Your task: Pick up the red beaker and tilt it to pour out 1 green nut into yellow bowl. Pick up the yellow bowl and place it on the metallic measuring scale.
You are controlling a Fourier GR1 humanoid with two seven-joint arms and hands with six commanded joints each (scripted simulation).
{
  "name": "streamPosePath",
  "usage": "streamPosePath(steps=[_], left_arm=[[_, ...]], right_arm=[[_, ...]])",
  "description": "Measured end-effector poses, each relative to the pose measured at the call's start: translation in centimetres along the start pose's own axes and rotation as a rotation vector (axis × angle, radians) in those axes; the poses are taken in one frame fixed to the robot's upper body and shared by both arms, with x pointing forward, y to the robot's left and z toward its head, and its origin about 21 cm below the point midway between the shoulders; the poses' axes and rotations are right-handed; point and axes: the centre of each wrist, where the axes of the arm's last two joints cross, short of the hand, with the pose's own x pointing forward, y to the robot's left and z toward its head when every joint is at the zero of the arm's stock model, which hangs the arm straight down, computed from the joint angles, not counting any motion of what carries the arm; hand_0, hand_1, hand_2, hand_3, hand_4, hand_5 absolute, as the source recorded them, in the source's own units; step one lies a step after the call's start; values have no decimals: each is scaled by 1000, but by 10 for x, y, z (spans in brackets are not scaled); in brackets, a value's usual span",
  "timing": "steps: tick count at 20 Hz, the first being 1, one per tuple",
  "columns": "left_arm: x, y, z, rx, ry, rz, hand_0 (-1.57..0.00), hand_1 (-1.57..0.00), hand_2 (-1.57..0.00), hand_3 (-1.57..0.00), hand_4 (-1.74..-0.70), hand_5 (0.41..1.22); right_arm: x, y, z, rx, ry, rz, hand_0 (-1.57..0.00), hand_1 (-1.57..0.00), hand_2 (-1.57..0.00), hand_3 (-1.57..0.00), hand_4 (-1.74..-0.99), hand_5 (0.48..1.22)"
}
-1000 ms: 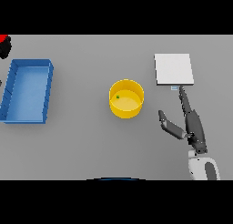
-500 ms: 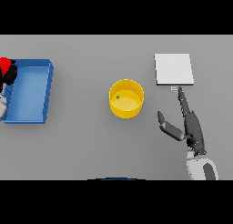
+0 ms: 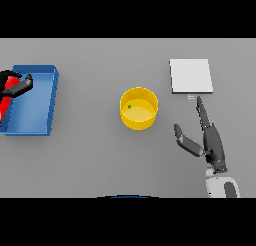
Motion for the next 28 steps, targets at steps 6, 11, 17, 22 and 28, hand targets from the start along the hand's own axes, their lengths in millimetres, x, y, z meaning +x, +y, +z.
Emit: streamPosePath(steps=[6,11,17,22,28], left_arm=[[5,0,3,-38,-20,23,-124,-100,-102,-96,-791,674],[9,6,2,2,-72,75,-40,-32,-33,-31,-781,674],[13,-1,2,-5,-85,83,-10,-8,-8,-7,-790,707],[14,-3,-1,-14,-72,82,-3,-2,-2,-2,-795,708],[14,-4,2,-15,-95,86,0,0,0,0,-797,723]], right_arm=[[4,3,-4,4,32,0,1,1,1,1,-1193,660],[7,6,-4,27,22,82,1,1,1,1,-1175,677],[26,-2,-36,254,-91,235,1,1,1,1,-1255,700],[45,-3,-68,435,-141,575,1,1,1,1,-1278,669],[62,13,-98,656,-230,808,1,1,1,1,-1273,656]])
